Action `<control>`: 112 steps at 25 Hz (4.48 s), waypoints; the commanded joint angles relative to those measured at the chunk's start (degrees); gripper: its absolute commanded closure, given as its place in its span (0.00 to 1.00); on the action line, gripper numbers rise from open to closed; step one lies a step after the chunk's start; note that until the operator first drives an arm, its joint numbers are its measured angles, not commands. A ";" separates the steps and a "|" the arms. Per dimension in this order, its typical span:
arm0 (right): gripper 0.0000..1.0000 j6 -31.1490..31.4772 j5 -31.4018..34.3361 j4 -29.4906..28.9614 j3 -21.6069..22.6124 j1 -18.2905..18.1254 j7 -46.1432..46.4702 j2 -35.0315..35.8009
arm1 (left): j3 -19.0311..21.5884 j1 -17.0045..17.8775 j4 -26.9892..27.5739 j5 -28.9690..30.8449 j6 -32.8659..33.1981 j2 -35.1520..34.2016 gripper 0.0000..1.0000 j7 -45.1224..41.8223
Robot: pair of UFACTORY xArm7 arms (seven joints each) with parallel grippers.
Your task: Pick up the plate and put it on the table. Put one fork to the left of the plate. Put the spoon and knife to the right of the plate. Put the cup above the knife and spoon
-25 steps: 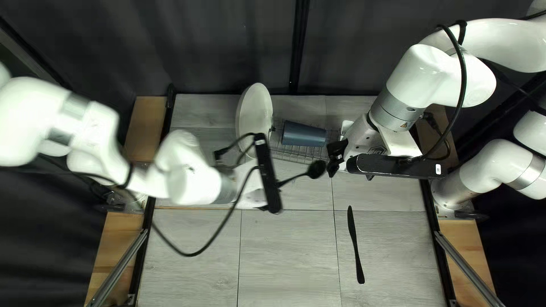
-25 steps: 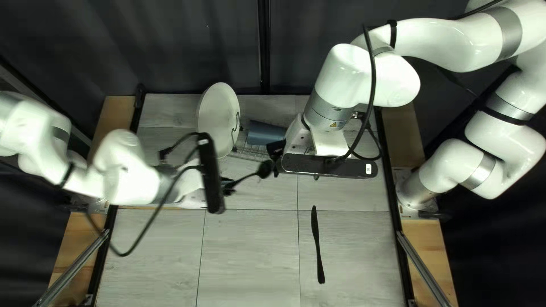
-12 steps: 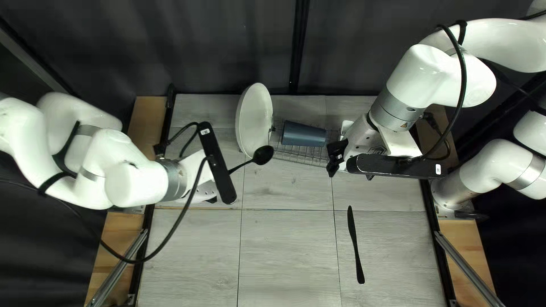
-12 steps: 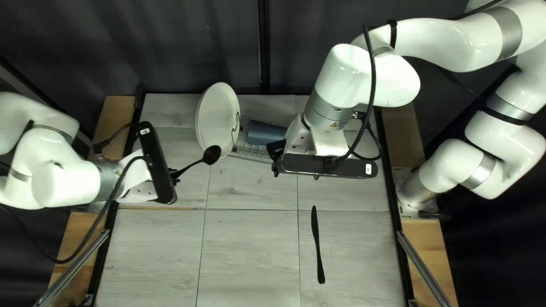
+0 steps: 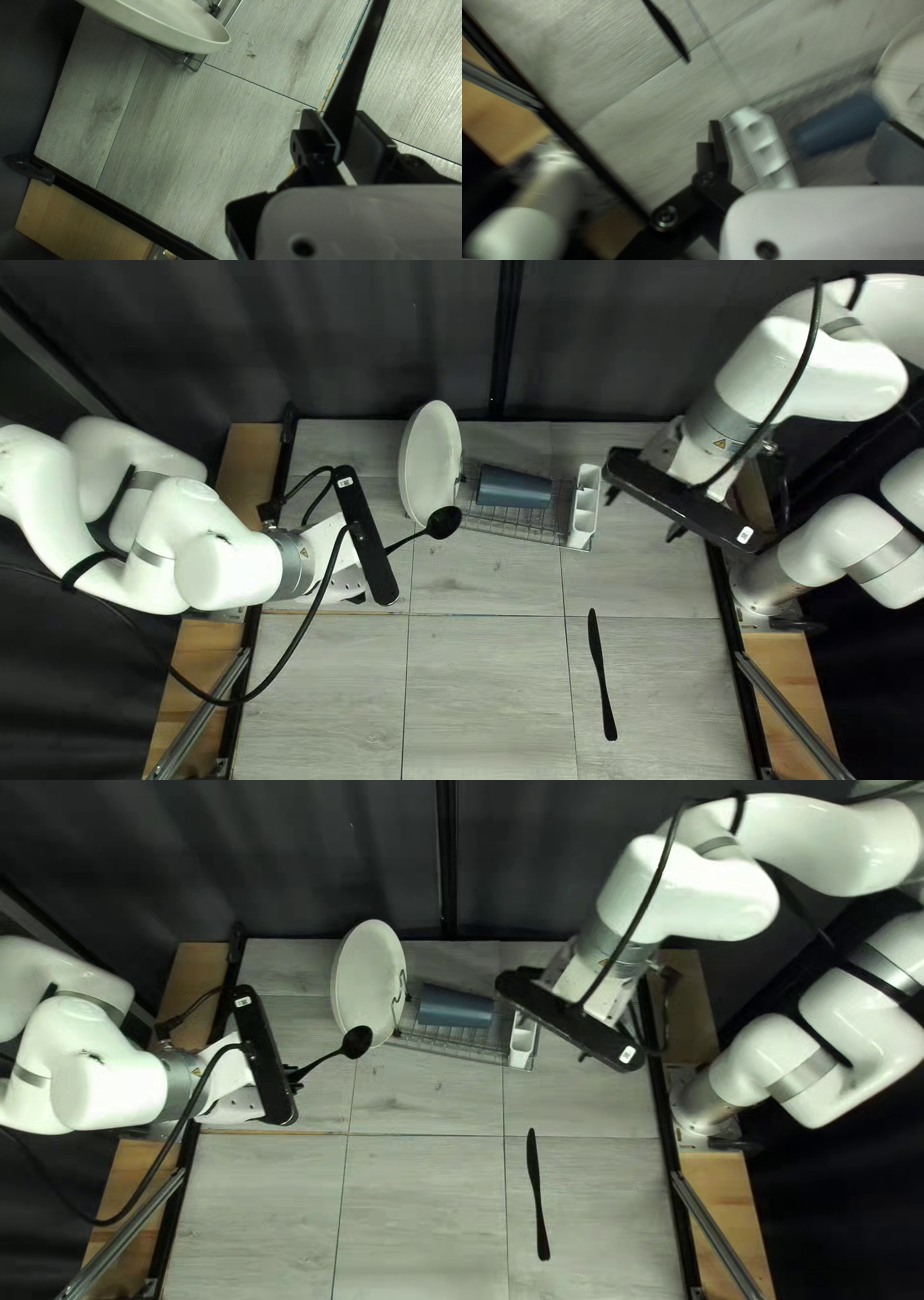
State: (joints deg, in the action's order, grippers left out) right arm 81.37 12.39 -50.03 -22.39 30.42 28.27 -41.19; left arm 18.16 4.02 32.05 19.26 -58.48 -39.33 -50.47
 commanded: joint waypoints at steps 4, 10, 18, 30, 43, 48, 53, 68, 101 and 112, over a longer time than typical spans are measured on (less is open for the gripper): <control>0.00 12.83 0.29 1.70 8.09 -12.14 -23.94 -5.31 | 0.00 0.00 0.00 0.00 0.00 0.00 1.00 0.00; 0.00 13.73 0.15 1.55 8.60 -13.27 -26.10 -7.20 | 0.00 0.00 0.00 0.00 0.00 0.00 1.00 0.00; 0.00 13.73 0.15 1.55 8.60 -13.27 -26.10 -7.20 | 3.80 -3.70 18.77 -2.31 -5.82 24.26 1.00 -9.45; 0.00 13.73 0.15 1.55 8.60 -13.27 -26.10 -7.20 | 2.73 -4.62 23.20 -6.09 -3.93 30.51 1.00 -13.28; 0.00 13.73 0.15 1.55 8.60 -13.27 -26.10 -7.20 | 4.29 -2.46 40.60 -6.56 -7.50 47.01 1.00 -24.06; 0.00 13.73 0.15 1.55 8.60 -13.27 -26.10 -7.20 | 1.74 0.19 47.19 -5.43 -1.49 56.97 1.00 -42.78; 0.00 13.73 0.15 1.55 8.60 -13.27 -26.10 -7.20 | 1.41 1.51 50.23 -3.95 -2.44 59.13 1.00 -45.91; 0.00 13.73 0.15 1.55 8.60 -13.27 -26.10 -7.20 | -1.53 4.76 62.44 -3.60 -1.12 71.72 1.00 -58.05; 0.00 13.73 0.15 1.55 8.60 -13.27 -26.10 -7.20 | -4.02 5.37 83.72 -8.18 3.79 95.43 1.00 -68.39; 0.00 13.73 0.15 1.55 8.60 -13.27 -26.10 -7.20 | -3.06 6.89 96.55 -8.84 -1.18 103.75 1.00 -65.73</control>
State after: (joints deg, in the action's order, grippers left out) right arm 95.10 12.54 -48.47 -13.79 17.15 2.17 -48.39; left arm 14.87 10.67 127.07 10.59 -58.95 63.42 -116.65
